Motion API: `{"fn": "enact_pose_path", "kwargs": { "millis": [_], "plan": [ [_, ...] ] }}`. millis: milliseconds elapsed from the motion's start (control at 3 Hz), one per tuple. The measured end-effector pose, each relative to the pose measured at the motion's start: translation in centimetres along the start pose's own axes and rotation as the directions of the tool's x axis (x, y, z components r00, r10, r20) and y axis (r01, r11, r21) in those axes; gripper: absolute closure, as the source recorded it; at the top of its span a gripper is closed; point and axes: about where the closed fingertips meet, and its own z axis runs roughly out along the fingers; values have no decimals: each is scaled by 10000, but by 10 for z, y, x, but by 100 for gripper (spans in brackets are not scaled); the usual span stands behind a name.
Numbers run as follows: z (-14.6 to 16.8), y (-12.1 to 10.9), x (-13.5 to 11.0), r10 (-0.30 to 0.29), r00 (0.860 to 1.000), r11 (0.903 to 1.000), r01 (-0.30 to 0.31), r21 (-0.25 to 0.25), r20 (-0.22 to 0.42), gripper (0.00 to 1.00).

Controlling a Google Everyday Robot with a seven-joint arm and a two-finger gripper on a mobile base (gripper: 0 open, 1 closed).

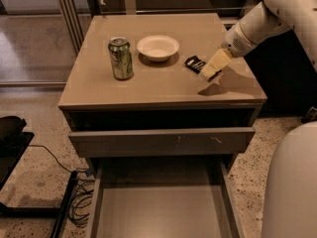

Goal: Place rxbar chocolate into middle drawer

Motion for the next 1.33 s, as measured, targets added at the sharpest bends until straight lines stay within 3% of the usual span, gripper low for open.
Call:
{"fn": "enact_pose_path", "kwargs": {
  "millis": [333,667,1000,1333],
  "plan": [
    [18,-10,-6,145,9998,9999,-145,26,119,0],
    [38,-20,1,503,9987,9978,-507,418,105,0],
    [41,-20,2,510,9987,9979,-513,400,82,0],
    [41,-20,2,510,9987,9979,-513,399,82,19]
  ]
}}
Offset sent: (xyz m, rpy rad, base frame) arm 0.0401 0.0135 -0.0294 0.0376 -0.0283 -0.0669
